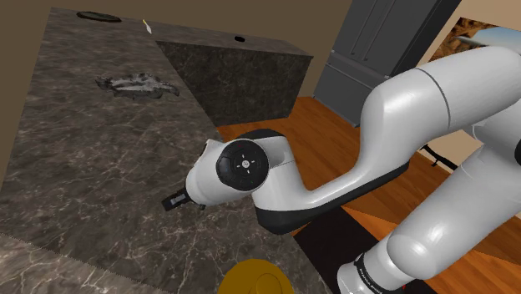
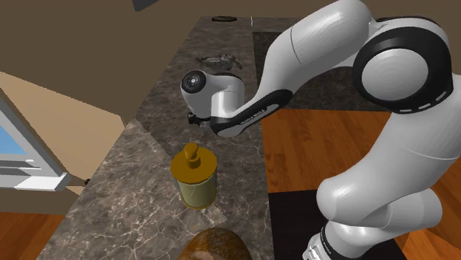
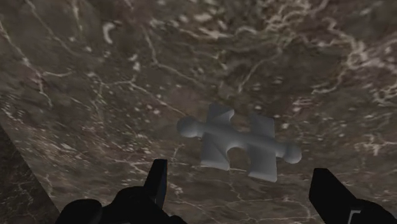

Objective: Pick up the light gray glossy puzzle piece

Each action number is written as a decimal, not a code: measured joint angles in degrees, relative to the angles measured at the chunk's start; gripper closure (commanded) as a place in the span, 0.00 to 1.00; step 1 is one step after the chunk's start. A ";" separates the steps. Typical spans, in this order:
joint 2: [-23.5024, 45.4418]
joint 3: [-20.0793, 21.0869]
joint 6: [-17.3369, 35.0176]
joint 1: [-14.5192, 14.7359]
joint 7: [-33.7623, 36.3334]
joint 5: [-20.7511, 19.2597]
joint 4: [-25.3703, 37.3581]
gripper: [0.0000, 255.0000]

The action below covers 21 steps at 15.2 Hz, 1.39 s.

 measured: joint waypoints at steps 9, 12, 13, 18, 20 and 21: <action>0.77 -0.12 -0.12 0.24 1.00 -1.28 0.15 1.00; 0.28 -0.02 0.00 0.10 0.51 -0.61 0.00 1.00; -0.25 0.11 -0.05 -0.04 -0.28 0.34 0.10 1.00; -4.79 0.40 0.04 -0.78 -6.18 7.52 0.28 1.00; -6.21 0.30 -0.36 -0.67 -8.23 10.02 0.69 1.00; -6.70 0.25 -0.72 -0.57 -9.14 11.07 1.06 1.00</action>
